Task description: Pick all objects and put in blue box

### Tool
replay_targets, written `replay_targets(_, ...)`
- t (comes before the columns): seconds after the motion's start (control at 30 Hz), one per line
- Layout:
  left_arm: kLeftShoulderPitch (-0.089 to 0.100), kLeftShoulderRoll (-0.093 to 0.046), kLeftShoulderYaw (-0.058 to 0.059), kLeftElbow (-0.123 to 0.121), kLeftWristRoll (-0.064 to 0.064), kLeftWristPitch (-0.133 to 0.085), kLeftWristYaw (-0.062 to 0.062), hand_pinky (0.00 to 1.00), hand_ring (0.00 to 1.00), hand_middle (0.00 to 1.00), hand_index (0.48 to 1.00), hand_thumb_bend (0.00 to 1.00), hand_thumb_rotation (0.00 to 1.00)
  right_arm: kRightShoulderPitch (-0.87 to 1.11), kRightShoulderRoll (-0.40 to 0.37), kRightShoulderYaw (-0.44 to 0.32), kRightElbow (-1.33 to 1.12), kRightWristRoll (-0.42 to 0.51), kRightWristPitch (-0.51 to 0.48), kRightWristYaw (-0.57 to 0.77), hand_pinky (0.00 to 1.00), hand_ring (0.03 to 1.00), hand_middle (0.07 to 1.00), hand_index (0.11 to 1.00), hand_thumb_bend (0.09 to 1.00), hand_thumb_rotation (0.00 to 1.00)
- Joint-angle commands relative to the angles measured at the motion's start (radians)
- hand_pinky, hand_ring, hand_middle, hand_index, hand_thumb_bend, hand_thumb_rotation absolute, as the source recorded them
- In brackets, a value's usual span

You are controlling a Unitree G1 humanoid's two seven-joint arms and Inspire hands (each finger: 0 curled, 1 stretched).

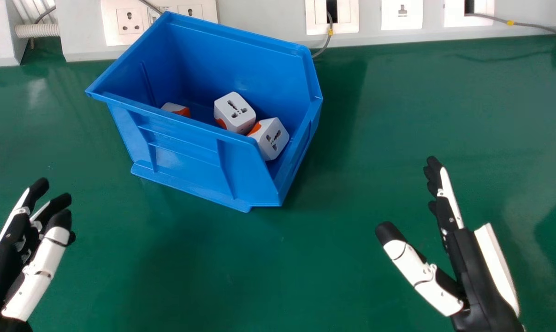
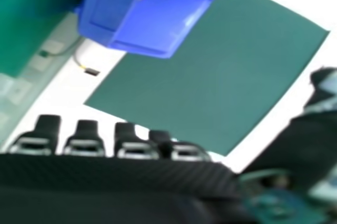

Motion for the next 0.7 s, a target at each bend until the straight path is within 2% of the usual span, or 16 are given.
replay_targets(0.0, -0.001, 0.020, 0.013, -0.014, -0.016, -0.011, -0.006, 0.84, 0.90, 0.89, 0.949, 0.31, 0.66, -0.001, 0.010, -0.026, -0.004, 0.052, -0.015, 0.018, 0.96, 1.000, 1.000, 1.000, 0.323, 0.90)
replay_targets(0.1, -0.001, 0.026, 0.011, -0.018, -0.020, 0.004, -0.006, 0.84, 0.89, 0.89, 0.949, 0.31, 0.68, 0.000, 0.027, -0.036, -0.009, 0.088, -0.005, 0.032, 0.96, 1.000, 1.000, 1.000, 0.345, 0.95)
replay_targets(0.27, 0.004, 0.028, 0.002, -0.043, -0.012, 0.023, 0.002, 0.83, 0.89, 0.89, 0.948, 0.31, 0.69, -0.004, 0.037, -0.050, -0.005, 0.108, -0.006, 0.050, 0.93, 1.000, 1.000, 1.000, 0.405, 0.98)
replay_targets(0.3, 0.001, 0.027, -0.002, -0.049, -0.005, 0.027, 0.005, 0.83, 0.89, 0.89, 0.947, 0.31, 0.70, -0.008, 0.036, -0.055, 0.000, 0.114, -0.009, 0.055, 0.93, 1.000, 1.000, 1.000, 0.429, 0.99)
replay_targets(0.4, -0.012, 0.030, -0.013, -0.042, 0.012, 0.024, 0.011, 0.82, 0.88, 0.88, 0.944, 0.30, 0.70, -0.025, 0.032, -0.070, 0.020, 0.121, -0.024, 0.067, 0.92, 1.000, 1.000, 1.000, 0.454, 0.99)
replay_targets(0.47, -0.024, 0.031, -0.024, -0.035, 0.025, 0.020, 0.016, 0.82, 0.88, 0.88, 0.942, 0.30, 0.69, -0.042, 0.027, -0.084, 0.039, 0.124, -0.032, 0.074, 0.92, 1.000, 1.000, 1.000, 0.465, 1.00)
replay_targets(0.57, -0.039, 0.031, -0.034, -0.025, 0.038, 0.012, 0.020, 0.81, 0.88, 0.88, 0.938, 0.28, 0.69, -0.062, 0.024, -0.100, 0.063, 0.128, -0.042, 0.079, 0.92, 1.000, 1.000, 1.000, 0.480, 1.00)
replay_targets(0.67, -0.063, 0.027, -0.052, -0.016, 0.058, 0.002, 0.026, 0.80, 0.88, 0.88, 0.937, 0.28, 0.68, -0.091, 0.017, -0.121, 0.106, 0.138, -0.061, 0.087, 0.92, 1.000, 1.000, 1.000, 0.479, 1.00)
